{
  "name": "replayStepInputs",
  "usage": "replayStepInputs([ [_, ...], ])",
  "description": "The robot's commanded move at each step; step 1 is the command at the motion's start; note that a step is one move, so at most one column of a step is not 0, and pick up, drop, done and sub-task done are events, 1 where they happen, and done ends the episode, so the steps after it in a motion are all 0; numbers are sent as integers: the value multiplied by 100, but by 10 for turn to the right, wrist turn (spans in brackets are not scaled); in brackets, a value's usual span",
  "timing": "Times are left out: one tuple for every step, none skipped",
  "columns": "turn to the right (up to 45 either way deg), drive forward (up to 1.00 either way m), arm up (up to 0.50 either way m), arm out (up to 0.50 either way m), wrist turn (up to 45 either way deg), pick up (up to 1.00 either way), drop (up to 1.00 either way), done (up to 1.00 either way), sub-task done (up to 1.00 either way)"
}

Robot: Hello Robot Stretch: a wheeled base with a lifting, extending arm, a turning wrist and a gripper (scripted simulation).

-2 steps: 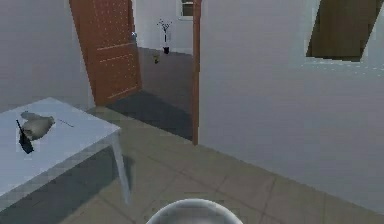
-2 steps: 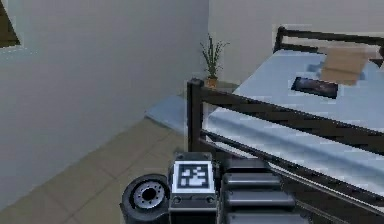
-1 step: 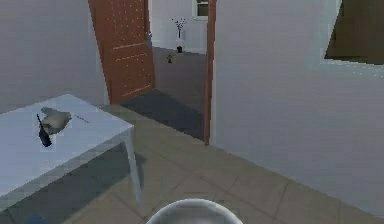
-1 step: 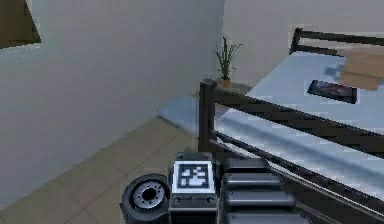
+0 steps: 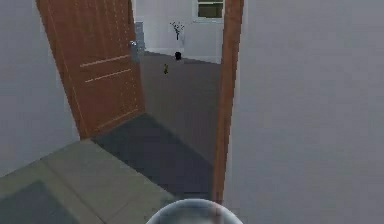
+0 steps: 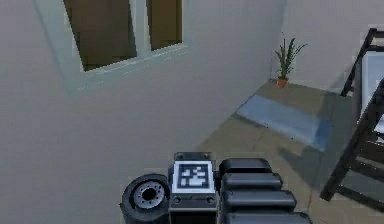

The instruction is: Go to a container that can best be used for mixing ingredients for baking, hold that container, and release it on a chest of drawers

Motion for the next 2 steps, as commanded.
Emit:
replayStepInputs([
  [-30, 0, 0, 0, 0, 0, 0, 0, 0],
  [0, 40, 0, 0, 0, 0, 0, 0, 0],
])
